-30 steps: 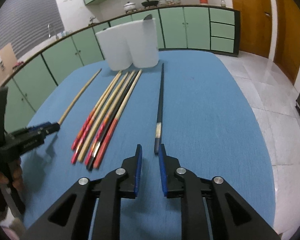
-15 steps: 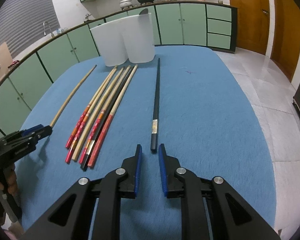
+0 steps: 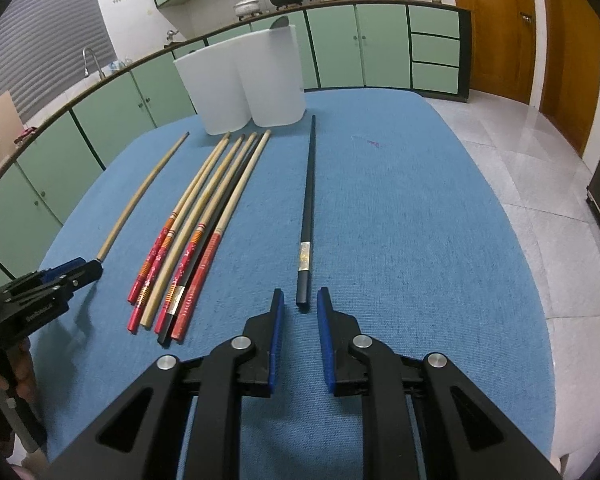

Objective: Organize utensils

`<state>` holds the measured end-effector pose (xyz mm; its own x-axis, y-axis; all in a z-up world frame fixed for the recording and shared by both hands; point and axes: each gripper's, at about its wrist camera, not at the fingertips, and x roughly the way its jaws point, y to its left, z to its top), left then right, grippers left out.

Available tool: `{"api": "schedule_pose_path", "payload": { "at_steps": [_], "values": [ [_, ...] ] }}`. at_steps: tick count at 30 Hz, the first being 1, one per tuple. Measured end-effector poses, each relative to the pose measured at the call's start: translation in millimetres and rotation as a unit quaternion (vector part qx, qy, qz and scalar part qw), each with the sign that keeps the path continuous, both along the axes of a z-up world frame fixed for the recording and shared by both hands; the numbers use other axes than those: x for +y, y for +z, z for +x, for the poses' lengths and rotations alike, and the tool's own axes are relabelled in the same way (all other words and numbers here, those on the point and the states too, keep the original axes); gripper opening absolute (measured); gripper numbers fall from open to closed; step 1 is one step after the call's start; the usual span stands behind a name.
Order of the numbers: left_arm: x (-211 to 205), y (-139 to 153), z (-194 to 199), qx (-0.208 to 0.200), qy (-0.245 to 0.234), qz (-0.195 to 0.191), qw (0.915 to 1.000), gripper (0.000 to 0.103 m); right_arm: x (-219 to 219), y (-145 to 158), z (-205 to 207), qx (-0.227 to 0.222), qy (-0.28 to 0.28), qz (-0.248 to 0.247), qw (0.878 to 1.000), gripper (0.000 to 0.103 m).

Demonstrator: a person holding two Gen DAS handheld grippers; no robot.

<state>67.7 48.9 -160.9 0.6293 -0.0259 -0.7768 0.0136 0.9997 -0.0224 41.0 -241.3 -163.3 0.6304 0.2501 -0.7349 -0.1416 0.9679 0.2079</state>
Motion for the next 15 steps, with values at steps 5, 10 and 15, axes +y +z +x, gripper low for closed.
{"api": "schedule_pose_path", "payload": {
  "at_steps": [5,10,15],
  "values": [
    [-3,-1,9,0.0,0.002,0.003,1.0,0.036,0,0,1,0.001,0.0,0.001,1.0,0.017],
    [-8,-2,12,0.0,-0.007,0.009,0.9999,0.025,1,0,4,0.003,-0.002,-0.002,1.0,0.017],
    [-13,-3,14,0.003,-0.01,0.013,0.9999,0.016,5,0,8,0.008,-0.004,-0.01,1.0,0.017]
  ]
}}
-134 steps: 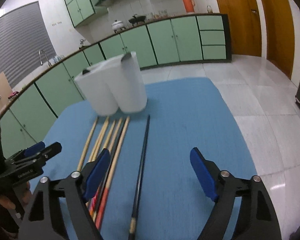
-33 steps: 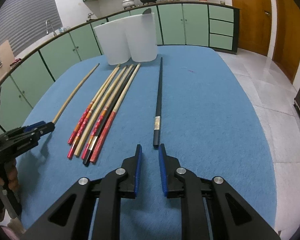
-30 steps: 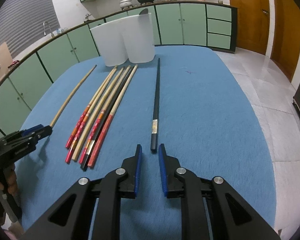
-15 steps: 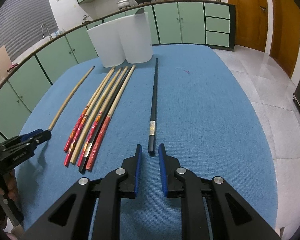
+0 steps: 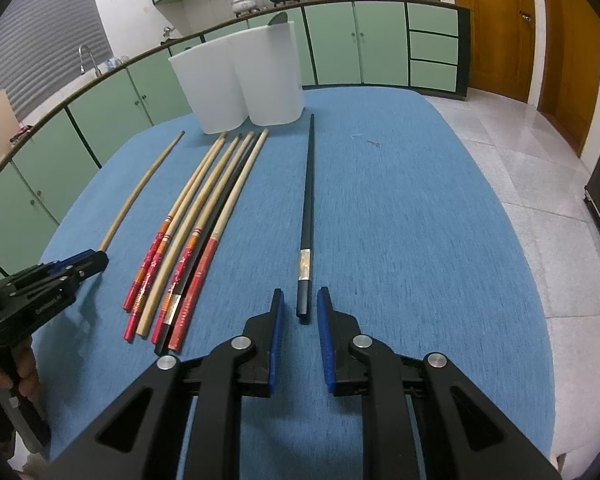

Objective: Organize utensils

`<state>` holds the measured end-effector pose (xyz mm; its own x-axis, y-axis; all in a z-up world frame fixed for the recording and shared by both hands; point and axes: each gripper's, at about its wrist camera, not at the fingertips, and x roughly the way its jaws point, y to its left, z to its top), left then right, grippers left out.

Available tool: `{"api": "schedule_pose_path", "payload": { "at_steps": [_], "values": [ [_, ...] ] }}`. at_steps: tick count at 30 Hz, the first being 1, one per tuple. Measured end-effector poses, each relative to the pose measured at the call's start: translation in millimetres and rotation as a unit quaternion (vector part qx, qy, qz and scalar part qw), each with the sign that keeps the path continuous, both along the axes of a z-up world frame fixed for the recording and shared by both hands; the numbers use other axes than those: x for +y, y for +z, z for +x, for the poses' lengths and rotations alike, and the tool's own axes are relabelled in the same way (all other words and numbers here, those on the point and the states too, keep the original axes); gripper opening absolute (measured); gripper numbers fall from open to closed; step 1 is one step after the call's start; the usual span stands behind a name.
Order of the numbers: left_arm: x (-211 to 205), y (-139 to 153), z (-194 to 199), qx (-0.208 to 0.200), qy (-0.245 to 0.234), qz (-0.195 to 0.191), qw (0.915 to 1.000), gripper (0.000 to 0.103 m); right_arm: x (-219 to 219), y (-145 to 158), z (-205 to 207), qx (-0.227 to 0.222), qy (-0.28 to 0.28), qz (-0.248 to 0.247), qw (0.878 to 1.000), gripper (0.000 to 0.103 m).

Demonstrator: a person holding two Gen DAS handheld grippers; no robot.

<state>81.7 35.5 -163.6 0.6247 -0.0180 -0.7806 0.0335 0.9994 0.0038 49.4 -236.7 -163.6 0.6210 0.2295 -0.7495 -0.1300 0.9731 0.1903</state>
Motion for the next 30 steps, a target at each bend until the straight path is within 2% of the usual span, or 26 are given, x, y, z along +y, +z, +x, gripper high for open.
{"api": "schedule_pose_path", "payload": {
  "at_steps": [4,5,7,15,18,21,30],
  "values": [
    [-6,0,1,0.0,0.0,0.009,1.0,0.007,5,0,4,0.002,-0.004,-0.013,1.0,0.016],
    [-7,0,1,0.0,0.003,0.01,0.9999,0.007,6,0,4,0.002,-0.005,-0.016,1.0,0.015],
    [-8,0,0,0.001,0.008,0.012,0.9999,0.007,8,0,5,0.001,-0.01,-0.028,1.0,0.007],
    [-4,15,-8,0.006,0.011,0.006,0.9999,0.006,3,13,-4,-0.013,-0.01,-0.021,1.0,0.006],
    [-3,34,-15,-0.004,0.006,0.017,0.9998,0.006,1,31,-11,-0.033,-0.004,-0.03,0.999,0.006],
    [-4,62,-22,-0.033,-0.001,0.025,0.9992,0.006,-5,56,-16,-0.061,-0.004,-0.03,0.998,0.006],
    [-2,142,-27,-0.125,-0.009,0.004,0.9922,0.006,-23,132,-16,-0.135,-0.007,-0.019,0.991,0.006]
  ]
}}
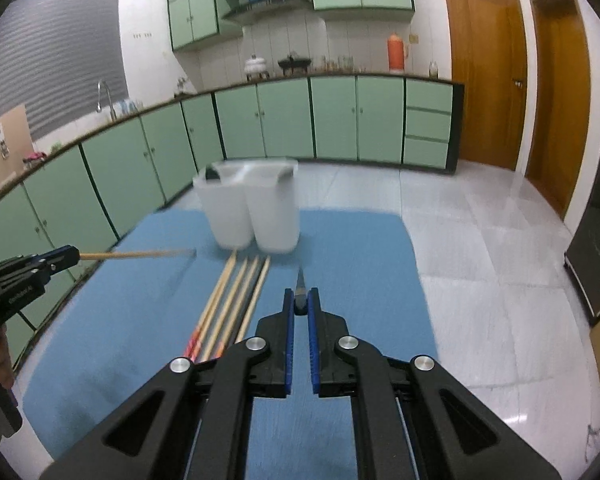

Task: Organize utensils
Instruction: 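Lift both chopsticks and carry them above the white utensil holder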

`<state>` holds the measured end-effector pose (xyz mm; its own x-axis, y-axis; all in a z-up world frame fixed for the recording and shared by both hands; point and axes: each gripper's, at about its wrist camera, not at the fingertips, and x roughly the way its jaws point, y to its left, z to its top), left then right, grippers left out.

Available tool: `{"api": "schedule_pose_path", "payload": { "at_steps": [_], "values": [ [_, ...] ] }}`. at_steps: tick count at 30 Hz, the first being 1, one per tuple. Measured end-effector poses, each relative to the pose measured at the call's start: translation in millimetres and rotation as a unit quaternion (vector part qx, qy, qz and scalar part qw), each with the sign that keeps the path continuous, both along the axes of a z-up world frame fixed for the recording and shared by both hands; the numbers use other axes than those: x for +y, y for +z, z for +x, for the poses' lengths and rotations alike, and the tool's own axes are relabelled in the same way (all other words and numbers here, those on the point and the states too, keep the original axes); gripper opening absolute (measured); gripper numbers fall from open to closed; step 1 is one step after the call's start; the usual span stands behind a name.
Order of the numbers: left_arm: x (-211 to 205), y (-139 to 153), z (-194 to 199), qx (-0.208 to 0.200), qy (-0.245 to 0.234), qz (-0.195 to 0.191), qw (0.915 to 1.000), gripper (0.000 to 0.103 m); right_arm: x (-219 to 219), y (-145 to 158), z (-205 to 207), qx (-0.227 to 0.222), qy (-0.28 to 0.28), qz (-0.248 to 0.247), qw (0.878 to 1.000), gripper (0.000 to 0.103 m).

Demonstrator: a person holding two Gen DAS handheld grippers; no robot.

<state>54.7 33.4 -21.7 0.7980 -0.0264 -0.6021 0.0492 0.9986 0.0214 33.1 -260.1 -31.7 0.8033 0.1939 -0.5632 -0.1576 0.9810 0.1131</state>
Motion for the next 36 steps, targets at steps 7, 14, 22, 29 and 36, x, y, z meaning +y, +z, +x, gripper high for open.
{"api": "schedule_pose_path", "payload": {
  "at_steps": [7,14,22,29,36],
  "values": [
    [-10,45,23,-0.04,-0.017,-0.024,0.9988,0.006,-3,48,30,-0.023,0.037,0.02,0.999,0.006],
    [-18,72,42,-0.059,-0.037,-0.049,0.9964,0.006,5,79,56,-0.034,0.076,0.029,0.996,0.006],
    [-15,117,45,-0.112,-0.047,-0.06,0.9907,0.006,7,133,72,-0.084,0.108,0.041,0.99,0.006],
    [-32,158,69,-0.164,-0.054,-0.056,0.9834,0.006,14,188,106,-0.141,0.116,0.049,0.982,0.006],
    [-60,140,127,-0.126,-0.068,-0.045,0.9887,0.006,32,170,163,-0.128,0.102,0.033,0.986,0.006]
  ]
}}
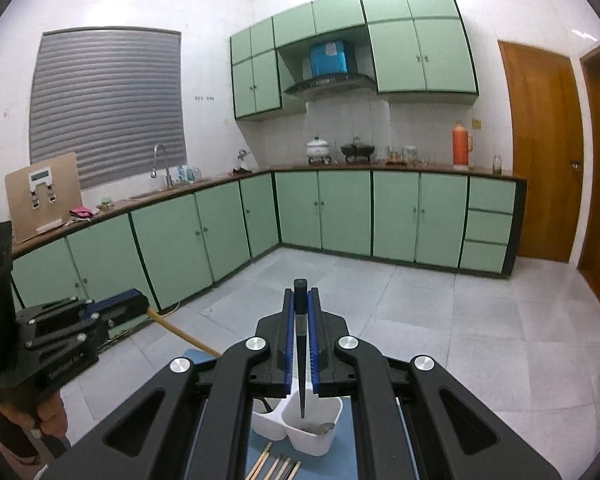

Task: Organize utensils
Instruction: 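Lift both chopsticks and carry them above the white utensil holder, then open both grippers to drop the chopsticks into the holder, then move both tools back down toward the remaining red-patterned chopsticks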

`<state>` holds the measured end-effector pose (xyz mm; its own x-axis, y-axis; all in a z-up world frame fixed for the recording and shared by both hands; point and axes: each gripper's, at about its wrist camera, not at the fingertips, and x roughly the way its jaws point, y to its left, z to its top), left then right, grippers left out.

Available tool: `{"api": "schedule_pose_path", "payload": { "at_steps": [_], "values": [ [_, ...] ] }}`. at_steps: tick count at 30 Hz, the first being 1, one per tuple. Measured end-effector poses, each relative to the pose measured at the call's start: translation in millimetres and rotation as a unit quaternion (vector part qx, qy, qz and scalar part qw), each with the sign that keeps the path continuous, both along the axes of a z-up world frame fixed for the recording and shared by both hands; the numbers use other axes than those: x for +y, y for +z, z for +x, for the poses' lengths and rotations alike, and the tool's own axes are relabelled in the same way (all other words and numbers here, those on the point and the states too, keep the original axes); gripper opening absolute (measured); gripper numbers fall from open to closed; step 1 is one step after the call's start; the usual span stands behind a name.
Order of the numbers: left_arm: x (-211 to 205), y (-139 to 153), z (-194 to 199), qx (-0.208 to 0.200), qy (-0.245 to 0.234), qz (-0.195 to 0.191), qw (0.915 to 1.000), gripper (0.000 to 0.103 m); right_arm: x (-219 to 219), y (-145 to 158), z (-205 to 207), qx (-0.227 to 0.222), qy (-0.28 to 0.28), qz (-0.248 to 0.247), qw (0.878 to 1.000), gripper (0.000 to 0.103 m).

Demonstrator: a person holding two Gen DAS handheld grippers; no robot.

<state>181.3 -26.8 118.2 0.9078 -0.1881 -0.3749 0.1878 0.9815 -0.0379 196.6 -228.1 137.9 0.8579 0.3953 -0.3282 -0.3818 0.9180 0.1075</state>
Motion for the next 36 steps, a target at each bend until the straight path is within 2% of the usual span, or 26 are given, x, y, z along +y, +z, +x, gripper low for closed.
{"api": "schedule_pose_path", "payload": {
  "at_steps": [6,12,14,15,16,17,19,21,23,25,28,30,36],
  "values": [
    [-5,-35,34,0.045,-0.005,0.004,0.999,0.006,3,-48,31,0.041,-0.004,0.015,0.999,0.006],
    [-3,-66,62,0.083,-0.004,0.011,0.9965,0.006,8,-80,37,0.068,0.004,0.012,0.998,0.007],
    [-1,-75,65,0.095,-0.005,0.01,0.9954,0.007,10,-89,35,0.078,0.007,0.004,0.997,0.011],
    [1,-78,65,0.098,-0.004,0.007,0.9952,0.008,10,-92,33,0.079,0.008,0.001,0.997,0.019],
    [3,-80,62,0.098,-0.001,0.005,0.9952,0.014,9,-94,30,0.078,0.008,0.001,0.997,0.025],
    [6,-80,59,0.096,0.0,0.002,0.9954,0.029,8,-94,27,0.075,0.007,0.001,0.997,0.028],
    [11,-80,48,0.084,0.01,-0.001,0.9964,0.052,5,-95,18,0.07,-0.001,0.003,0.998,0.044],
    [18,-80,34,0.071,0.02,0.0,0.9973,0.055,-2,-95,1,0.057,-0.019,0.007,0.998,0.055],
    [25,-83,17,0.06,0.03,0.0,0.9978,0.067,-8,-97,-15,0.051,-0.03,0.014,0.998,0.063],
    [31,-89,1,0.052,0.046,0.003,0.9976,0.074,-14,-104,-34,0.05,-0.047,0.016,0.998,0.077],
    [38,-104,-23,0.057,0.059,0.004,0.9967,0.083,-22,-121,-60,0.053,-0.073,0.024,0.996,0.091],
    [40,-118,-37,0.064,0.066,0.009,0.9957,0.086,-26,-135,-73,0.067,-0.084,0.032,0.994,0.095],
    [42,-173,-64,0.131,0.065,0.024,0.9889,0.087,-37,-193,-105,0.137,-0.116,0.05,0.982,0.096]
  ]
}}
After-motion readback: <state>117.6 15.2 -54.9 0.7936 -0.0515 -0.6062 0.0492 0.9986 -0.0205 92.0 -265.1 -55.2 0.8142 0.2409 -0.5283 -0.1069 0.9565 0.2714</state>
